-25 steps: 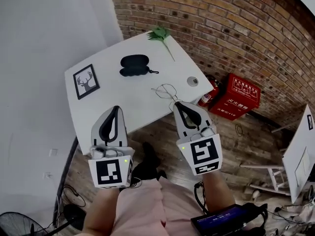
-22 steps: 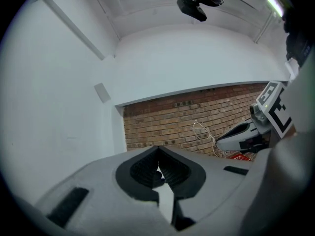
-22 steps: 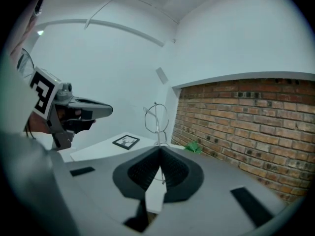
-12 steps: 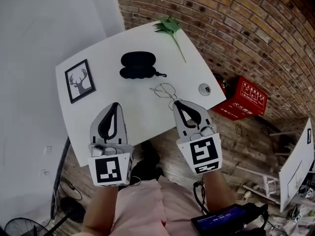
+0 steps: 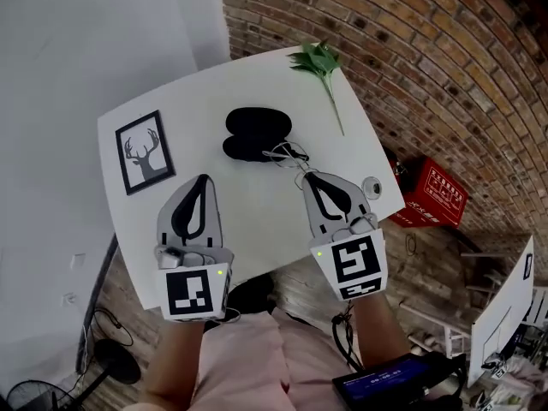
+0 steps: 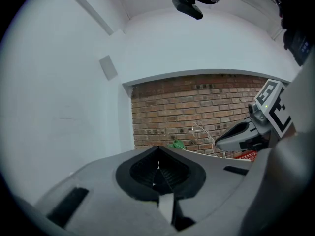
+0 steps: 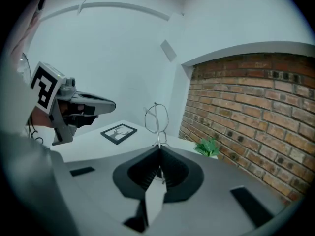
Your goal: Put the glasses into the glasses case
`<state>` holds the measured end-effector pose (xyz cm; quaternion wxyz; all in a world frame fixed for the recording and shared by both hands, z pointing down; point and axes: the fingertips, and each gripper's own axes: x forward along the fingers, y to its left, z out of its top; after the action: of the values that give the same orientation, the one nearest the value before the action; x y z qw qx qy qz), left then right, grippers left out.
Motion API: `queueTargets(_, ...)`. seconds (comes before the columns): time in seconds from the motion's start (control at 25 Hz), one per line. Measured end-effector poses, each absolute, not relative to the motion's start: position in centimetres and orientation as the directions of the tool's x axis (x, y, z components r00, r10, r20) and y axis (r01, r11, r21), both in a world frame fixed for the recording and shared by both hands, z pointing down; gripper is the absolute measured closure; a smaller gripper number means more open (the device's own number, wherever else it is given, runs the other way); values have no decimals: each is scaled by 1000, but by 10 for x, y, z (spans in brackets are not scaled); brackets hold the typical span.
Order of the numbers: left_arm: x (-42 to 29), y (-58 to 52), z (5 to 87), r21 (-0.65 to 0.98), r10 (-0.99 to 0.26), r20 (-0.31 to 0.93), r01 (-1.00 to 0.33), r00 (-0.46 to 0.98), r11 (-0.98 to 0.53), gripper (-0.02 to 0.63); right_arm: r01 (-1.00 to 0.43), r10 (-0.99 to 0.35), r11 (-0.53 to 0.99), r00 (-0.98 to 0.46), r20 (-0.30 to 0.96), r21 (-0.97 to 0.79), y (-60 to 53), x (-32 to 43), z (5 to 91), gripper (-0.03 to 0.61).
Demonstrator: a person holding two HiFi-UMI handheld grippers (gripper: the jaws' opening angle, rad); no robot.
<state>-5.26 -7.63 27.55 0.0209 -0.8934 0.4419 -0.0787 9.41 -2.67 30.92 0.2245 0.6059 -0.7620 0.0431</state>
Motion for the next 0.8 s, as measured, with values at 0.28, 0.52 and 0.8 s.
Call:
queueTargets(0.28, -67, -108, 263, -49, -819, 96, -819, 566, -572, 609, -904, -895, 333, -213, 392, 270, -73, 75, 292, 569)
queueTargets(0.52, -72, -114, 236, -51, -833, 36, -832, 552, -553, 609, -882, -907, 342, -221, 358, 323, -91, 72, 265, 569)
queueTargets(0.8, -66, -119, 232, -54, -846, 40, -844, 532, -533, 609, -861, -907, 364, -241, 347, 354, -104, 80, 252, 569)
